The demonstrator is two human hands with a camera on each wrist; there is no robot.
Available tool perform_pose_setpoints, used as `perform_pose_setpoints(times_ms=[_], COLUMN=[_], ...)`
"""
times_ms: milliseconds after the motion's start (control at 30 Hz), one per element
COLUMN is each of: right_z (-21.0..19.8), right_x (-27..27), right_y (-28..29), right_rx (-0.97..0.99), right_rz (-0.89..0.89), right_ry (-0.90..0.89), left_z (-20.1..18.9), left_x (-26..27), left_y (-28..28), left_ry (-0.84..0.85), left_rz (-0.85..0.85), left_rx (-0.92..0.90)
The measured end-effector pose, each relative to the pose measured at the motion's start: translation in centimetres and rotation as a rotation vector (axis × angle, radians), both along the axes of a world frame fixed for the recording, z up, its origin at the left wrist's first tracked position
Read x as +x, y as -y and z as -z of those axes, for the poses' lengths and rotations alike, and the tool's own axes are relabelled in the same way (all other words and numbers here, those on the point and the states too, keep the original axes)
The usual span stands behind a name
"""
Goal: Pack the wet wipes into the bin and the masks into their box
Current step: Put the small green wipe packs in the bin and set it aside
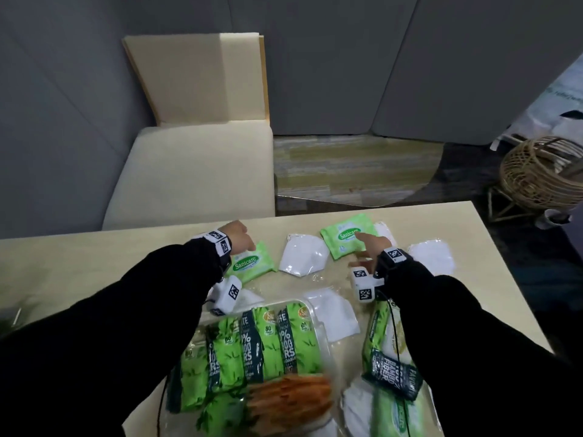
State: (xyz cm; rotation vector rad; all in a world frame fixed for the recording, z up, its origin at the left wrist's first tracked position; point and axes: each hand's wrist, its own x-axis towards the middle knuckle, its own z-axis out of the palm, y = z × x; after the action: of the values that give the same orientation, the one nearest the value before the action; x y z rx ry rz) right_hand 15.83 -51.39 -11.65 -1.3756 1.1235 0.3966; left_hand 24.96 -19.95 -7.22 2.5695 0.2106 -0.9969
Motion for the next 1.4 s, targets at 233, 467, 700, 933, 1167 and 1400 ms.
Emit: perform_pose_setpoints(times_ms=[233, 467, 700, 933, 1167, 1400], right_z=[3.2, 3.3, 0.6, -4.9, -10.7, -13.0], right_x=[0.4, 0.1, -3.9, -9.2, -16.8, -25.5], right_y=[-0.4, 0.4, -0.3, 0.8, 3.4, 5.5], right_rx=[-0.027, -0.07, -0.048, 0.19, 0.317, 0.35], right_rz=[0.092, 0.009, 0.064, 0.135, 0.146, 0.199], right_ry=[-0.009, -0.086, 0.108, 0.34, 0.622, 0.726], left_z=[3.6, 4.8, 0.5, -8.5, -15.1, -15.0], left_x=[1.5, 1.4, 0.2, -2.1, -12.2, -22.8], left_y=[0.2, -0.1, 0.2, 2.6, 10.1, 16.3], left_ry=[-0.138, -0.177, -0.146, 0.028, 0.093, 0.082], left_rz=[0.211, 0.399, 0.367, 0.133, 0.018, 0.046], left_rx=[0.212, 0.331, 0.112, -0.36, -0.726, -0.883])
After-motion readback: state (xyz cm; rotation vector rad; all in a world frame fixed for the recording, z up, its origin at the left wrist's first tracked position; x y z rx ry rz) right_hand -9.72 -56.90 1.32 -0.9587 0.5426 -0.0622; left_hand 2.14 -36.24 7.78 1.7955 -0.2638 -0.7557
